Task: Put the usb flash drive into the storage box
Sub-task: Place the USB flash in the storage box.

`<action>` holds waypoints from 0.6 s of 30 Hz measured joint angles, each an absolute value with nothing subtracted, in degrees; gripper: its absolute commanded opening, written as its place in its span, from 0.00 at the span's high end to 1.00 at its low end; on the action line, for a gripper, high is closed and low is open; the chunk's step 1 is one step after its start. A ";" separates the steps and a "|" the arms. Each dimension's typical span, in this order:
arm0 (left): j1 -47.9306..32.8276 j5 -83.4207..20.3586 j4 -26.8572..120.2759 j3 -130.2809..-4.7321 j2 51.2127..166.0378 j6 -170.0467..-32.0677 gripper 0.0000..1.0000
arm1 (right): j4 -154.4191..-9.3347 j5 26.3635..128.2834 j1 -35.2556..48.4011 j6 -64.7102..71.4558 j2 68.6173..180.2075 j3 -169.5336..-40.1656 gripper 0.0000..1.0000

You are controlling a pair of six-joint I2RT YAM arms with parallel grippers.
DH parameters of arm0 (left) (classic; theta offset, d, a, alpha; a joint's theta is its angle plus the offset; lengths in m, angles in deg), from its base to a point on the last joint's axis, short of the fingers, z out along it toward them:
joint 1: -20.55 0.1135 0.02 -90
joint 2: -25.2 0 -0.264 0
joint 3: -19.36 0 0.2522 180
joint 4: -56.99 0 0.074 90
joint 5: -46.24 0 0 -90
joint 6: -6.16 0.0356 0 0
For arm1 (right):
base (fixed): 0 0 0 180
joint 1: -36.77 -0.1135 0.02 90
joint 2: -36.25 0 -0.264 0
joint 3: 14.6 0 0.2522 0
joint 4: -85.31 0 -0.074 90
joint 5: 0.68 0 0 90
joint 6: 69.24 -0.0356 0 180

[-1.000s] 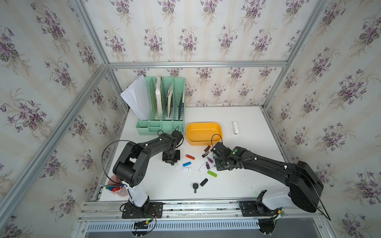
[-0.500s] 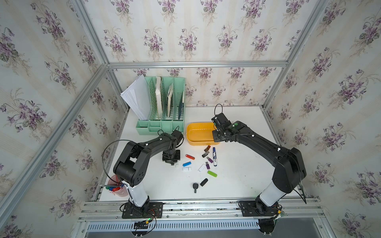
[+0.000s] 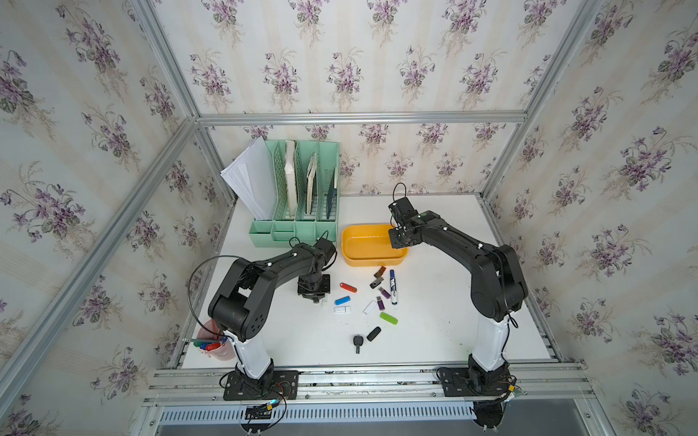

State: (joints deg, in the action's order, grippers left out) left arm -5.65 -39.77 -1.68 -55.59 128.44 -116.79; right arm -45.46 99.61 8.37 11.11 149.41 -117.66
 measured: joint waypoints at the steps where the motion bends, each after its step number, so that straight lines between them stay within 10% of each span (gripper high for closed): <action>1: -5.65 -39.75 -1.74 -55.63 128.46 -116.79 0.76 | -46.10 98.80 8.46 11.72 150.59 -118.18 0.84; 18: -5.65 -39.73 -1.90 -55.77 128.55 -116.63 0.77 | -49.11 97.40 8.98 13.32 162.09 -123.88 0.83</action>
